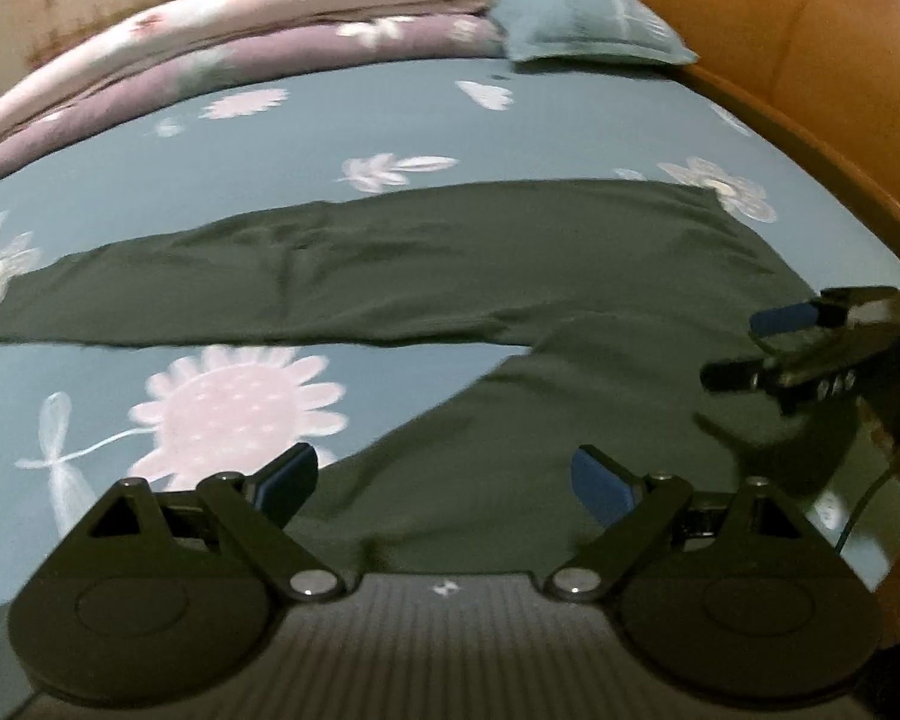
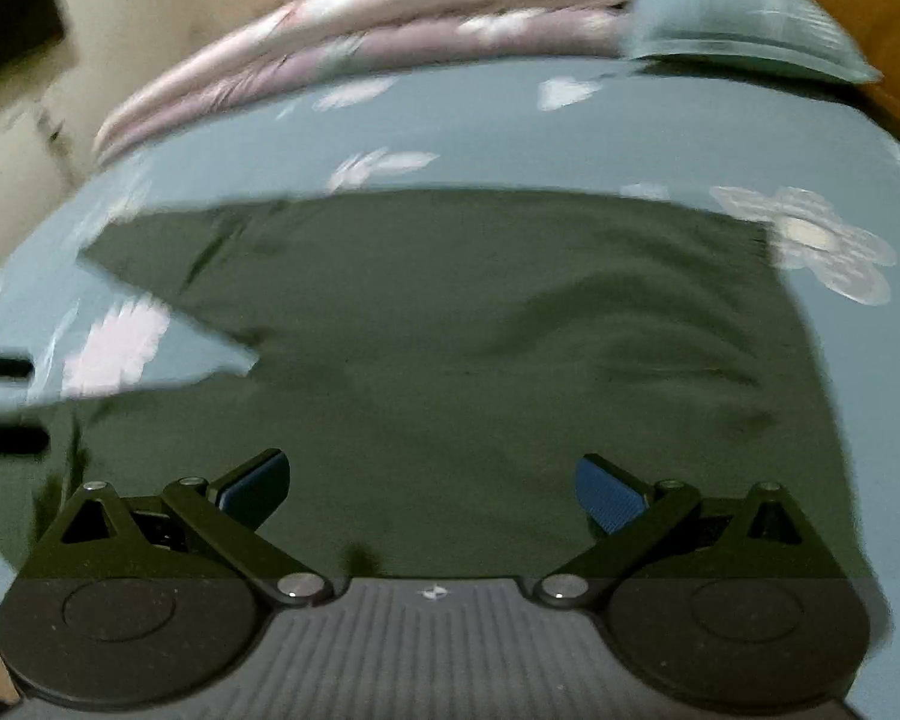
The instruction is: Fold clothes
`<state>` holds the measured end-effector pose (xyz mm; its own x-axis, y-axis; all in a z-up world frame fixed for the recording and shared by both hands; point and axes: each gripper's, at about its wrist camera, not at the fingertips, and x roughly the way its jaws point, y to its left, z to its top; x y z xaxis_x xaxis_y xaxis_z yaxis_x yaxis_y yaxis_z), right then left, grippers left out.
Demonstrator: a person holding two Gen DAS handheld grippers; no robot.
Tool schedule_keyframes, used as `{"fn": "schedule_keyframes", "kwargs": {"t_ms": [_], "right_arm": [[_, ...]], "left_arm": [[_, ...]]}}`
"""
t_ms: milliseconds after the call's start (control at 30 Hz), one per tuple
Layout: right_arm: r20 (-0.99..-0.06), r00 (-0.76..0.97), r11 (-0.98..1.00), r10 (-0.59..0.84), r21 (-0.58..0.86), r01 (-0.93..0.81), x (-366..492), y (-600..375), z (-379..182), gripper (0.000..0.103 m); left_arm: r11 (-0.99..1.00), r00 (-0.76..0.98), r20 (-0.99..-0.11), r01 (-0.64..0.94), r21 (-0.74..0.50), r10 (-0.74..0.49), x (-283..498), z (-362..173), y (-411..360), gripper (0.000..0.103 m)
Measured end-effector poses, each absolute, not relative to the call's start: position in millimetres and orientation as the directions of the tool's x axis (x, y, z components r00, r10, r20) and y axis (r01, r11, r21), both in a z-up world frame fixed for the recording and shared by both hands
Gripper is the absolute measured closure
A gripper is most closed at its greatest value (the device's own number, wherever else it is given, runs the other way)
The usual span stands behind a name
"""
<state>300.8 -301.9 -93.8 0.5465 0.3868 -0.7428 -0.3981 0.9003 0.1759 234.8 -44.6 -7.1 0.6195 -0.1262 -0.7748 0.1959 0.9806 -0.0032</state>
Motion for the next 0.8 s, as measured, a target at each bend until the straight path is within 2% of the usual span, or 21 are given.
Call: {"fn": "schedule_keyframes", "kwargs": {"t_ms": [233,400,500,800], "right_arm": [[-0.816,0.472,0.847,0.332,0.039,-0.529,304.9,-264.2,-112.9,0.0],[-0.831,0.473,0.846,0.292,-0.006,-0.533,306.4,-255.5,-114.1,0.0],[-0.836,0.48,0.864,0.264,-0.017,-0.503,307.3,-250.7,-114.2,0.0],[-0.847,0.499,0.909,0.182,-0.049,-0.414,303.6,-238.9,-111.8,0.0]], "left_arm": [[1.0,0.648,-0.761,-0.013,0.017,0.021,212.3,-2.0,5.7,0.011],[0.993,0.655,-0.753,-0.114,-0.023,0.058,192.8,-7.2,35.5,0.011],[0.991,0.671,-0.739,-0.13,-0.037,0.061,177.7,-9.2,43.1,0.011],[0.984,0.699,-0.714,-0.085,-0.156,-0.053,154.2,-38.5,68.5,0.011]]}}
